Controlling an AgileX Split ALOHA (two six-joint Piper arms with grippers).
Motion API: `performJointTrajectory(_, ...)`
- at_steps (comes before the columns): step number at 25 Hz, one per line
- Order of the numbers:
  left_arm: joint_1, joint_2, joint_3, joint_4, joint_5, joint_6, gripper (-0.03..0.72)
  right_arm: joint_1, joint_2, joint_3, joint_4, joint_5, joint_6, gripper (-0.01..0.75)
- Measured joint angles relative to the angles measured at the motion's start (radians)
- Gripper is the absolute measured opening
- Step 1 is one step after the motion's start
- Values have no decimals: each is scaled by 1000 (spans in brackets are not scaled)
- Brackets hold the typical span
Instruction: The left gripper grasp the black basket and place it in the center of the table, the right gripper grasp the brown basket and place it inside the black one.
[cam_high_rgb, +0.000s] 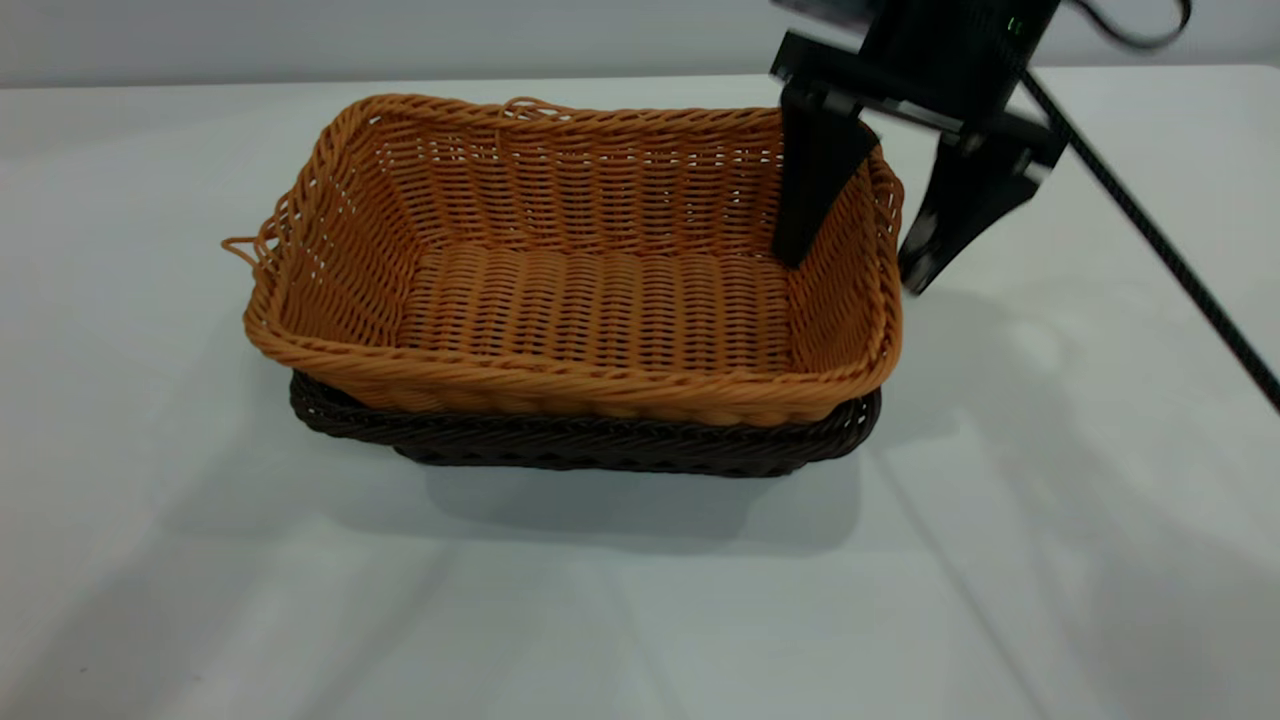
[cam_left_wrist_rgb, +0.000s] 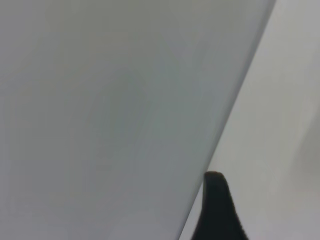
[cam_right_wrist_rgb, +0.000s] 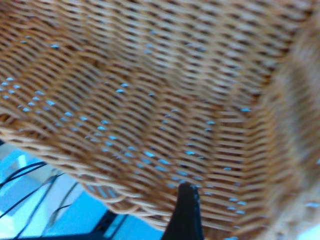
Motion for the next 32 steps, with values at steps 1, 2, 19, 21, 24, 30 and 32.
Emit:
performJointTrajectory(1,0,-19,0,-1,7,-6,454,0,0,-28,-33,7,24,575)
performJointTrajectory(2,0,-39,0,-1,18,-9,454,0,-4,-51,-60,8,48,563)
performJointTrajectory(19,0,-404,0,-4,652,-293,454,0,-622,-77,-170,58,146,458)
performJointTrajectory(21,0,-425,0,-5,652,-341,454,0,-712,-44,-169,58,153,458)
performJointTrajectory(24,0,-463,18,-7,652,-447,454,0,-848,64,-170,60,159,458)
performJointTrajectory(30,0,-561,153,-7,652,-608,454,0,-1131,398,-234,70,180,458)
performJointTrajectory(32,0,-586,233,-9,652,-639,454,0,-1216,510,-272,70,180,458)
